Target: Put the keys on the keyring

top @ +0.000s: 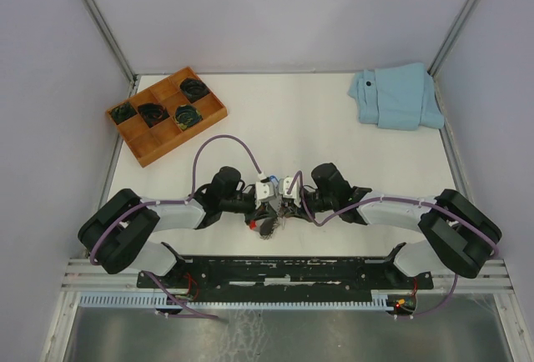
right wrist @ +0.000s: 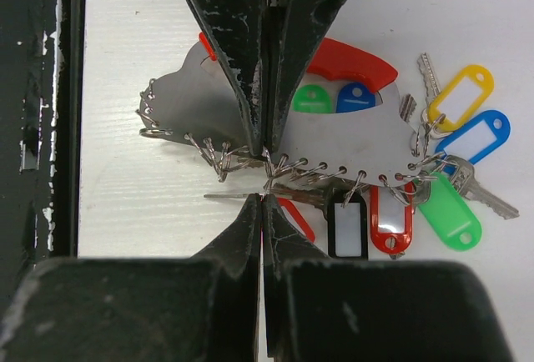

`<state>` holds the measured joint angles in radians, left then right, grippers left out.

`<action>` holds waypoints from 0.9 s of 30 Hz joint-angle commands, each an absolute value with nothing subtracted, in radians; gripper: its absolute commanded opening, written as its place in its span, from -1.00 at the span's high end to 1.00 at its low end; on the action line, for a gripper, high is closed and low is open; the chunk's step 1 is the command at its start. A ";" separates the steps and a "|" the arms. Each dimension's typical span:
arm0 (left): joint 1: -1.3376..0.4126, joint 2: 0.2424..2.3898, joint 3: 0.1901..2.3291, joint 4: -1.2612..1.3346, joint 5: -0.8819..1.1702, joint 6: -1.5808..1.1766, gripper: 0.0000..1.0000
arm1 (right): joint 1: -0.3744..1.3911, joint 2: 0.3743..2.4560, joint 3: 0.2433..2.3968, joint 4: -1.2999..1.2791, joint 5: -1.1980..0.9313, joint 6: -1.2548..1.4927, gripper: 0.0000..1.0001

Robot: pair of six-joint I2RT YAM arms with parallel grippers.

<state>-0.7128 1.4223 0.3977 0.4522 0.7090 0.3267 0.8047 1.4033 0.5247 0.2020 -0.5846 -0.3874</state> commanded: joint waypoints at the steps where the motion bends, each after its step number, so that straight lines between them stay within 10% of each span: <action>1: -0.713 1.389 0.418 0.515 0.777 0.380 0.95 | 0.815 1.378 0.539 0.252 -0.667 -0.386 0.99; 27: -0.713 1.410 0.436 0.451 0.928 0.481 0.95 | 0.822 1.406 0.634 0.135 -0.749 -0.443 0.99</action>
